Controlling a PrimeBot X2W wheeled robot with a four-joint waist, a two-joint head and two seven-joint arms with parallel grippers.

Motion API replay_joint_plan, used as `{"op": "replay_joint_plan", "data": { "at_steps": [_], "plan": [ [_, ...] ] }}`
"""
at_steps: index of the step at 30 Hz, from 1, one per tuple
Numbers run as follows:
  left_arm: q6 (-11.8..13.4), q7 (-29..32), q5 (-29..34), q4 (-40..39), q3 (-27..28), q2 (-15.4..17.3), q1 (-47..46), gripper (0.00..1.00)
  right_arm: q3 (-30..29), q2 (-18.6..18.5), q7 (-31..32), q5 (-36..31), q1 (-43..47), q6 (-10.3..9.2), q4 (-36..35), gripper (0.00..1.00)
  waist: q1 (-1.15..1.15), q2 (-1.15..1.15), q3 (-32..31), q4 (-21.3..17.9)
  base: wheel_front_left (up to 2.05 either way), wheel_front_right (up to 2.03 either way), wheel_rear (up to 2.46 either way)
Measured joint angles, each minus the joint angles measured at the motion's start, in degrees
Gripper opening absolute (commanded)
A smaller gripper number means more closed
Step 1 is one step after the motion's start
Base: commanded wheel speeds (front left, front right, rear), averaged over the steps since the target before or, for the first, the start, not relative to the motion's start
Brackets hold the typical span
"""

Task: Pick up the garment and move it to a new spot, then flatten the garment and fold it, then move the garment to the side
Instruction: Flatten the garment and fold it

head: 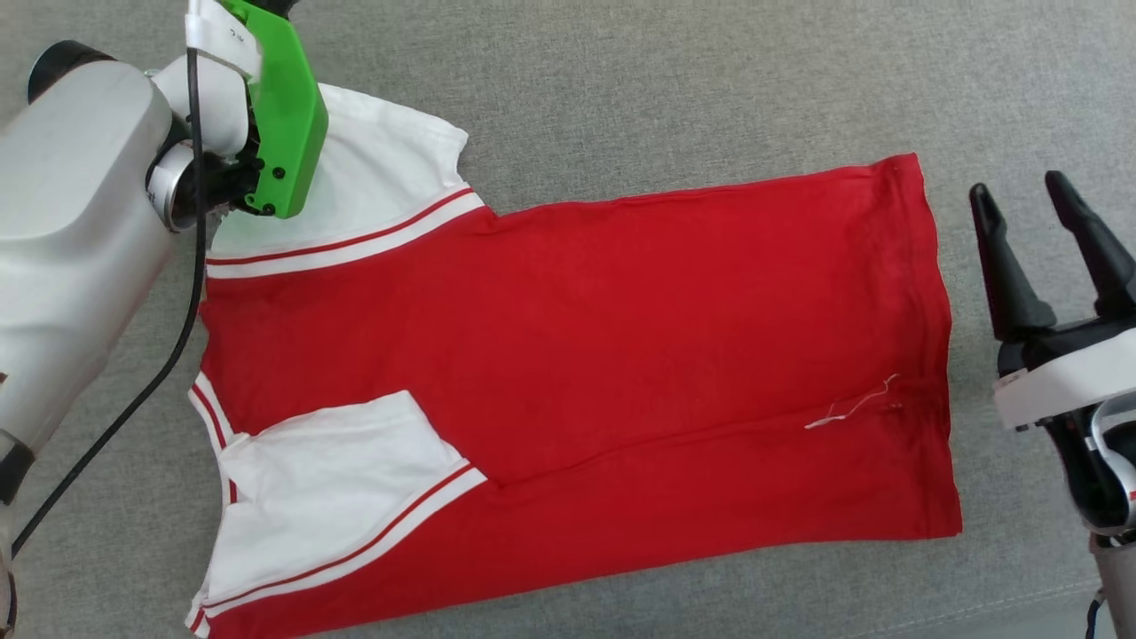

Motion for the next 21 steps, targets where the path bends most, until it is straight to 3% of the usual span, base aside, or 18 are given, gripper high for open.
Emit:
{"op": "replay_joint_plan", "data": {
  "at_steps": [4,8,15,21],
  "plan": [
    [0.00,-4.19,-0.01,-2.12,-1.33,0.36,0.47,0.00,-0.56,-3.34,1.43,0.01,-2.42,0.00,-0.51,1.00,0.00,0.00,-1.61,0.93,0.00,0.00,0.00],
    [0.00,-8.16,-0.15,-4.86,-2.59,0.55,1.32,0.00,0.30,-8.25,7.91,2.12,-5.61,0.00,-1.00,1.00,0.00,0.00,-3.37,2.35,0.00,0.00,0.00],
    [0.00,-14.12,-0.22,-7.71,-4.02,0.29,2.88,0.00,6.37,-17.63,26.59,9.25,-11.62,0.00,0.90,1.00,-0.01,0.00,-6.09,5.57,0.00,0.00,0.00],
    [0.00,-17.30,0.52,-9.64,-4.90,-0.03,3.07,0.00,11.66,-22.45,42.73,16.77,-15.46,0.00,6.41,1.00,-0.01,0.00,-7.44,8.33,0.00,0.00,0.00]
  ]
}}
